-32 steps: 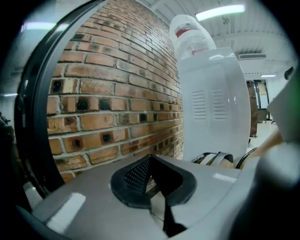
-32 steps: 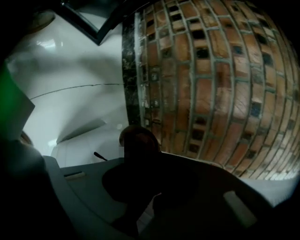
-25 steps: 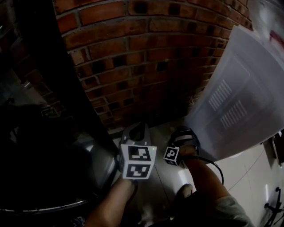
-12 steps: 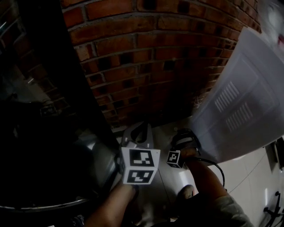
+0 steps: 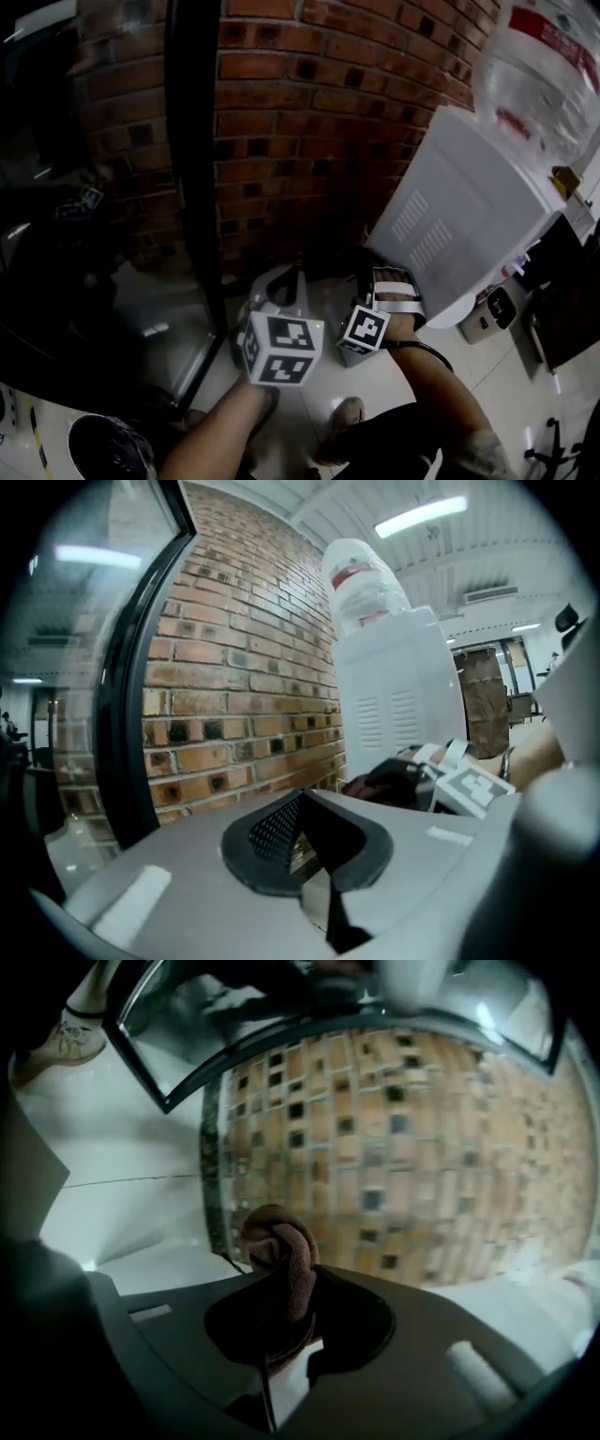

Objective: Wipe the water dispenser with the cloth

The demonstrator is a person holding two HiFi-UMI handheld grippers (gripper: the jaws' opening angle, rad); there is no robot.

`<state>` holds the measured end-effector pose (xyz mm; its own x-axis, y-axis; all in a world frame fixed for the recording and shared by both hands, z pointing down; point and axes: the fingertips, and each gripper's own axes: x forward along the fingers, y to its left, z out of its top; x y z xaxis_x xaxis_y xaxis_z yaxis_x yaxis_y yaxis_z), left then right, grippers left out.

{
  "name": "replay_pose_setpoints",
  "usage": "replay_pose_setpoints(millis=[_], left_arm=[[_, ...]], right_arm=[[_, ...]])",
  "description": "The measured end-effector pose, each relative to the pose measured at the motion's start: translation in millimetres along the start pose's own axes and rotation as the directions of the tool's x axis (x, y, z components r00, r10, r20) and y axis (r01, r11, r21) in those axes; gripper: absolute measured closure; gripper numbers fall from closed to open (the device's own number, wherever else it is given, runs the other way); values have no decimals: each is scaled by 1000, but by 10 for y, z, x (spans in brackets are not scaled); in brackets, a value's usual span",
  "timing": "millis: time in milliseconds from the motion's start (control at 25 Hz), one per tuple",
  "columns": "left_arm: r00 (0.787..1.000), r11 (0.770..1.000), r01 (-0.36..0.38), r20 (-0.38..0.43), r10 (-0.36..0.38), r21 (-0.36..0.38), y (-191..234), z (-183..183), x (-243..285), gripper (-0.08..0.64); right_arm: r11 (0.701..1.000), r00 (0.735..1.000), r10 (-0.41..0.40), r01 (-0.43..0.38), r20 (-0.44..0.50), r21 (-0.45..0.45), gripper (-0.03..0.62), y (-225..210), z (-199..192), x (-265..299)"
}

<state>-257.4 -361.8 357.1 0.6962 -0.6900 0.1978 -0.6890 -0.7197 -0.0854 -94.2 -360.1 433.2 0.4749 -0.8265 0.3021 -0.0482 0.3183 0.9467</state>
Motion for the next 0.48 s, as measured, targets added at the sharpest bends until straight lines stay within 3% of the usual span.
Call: replay_pose_setpoints(millis=[200,360,480], left_arm=[[998,999,-20,58,21,-31,-86,215,-257,560],[991,998,-28,129,35,-58,-161,478,-391,560],[984,999,-23,178,27,-27,-269,650,-421,560]], right_arm=[[973,973,-229,230,40,-14,518,-1098,-120,-759],[931,932,-361,362,16,-45,518,-1889,-282,-1116],[897,898,-439,437,-29,-70,518,-2404,-459,-1257]])
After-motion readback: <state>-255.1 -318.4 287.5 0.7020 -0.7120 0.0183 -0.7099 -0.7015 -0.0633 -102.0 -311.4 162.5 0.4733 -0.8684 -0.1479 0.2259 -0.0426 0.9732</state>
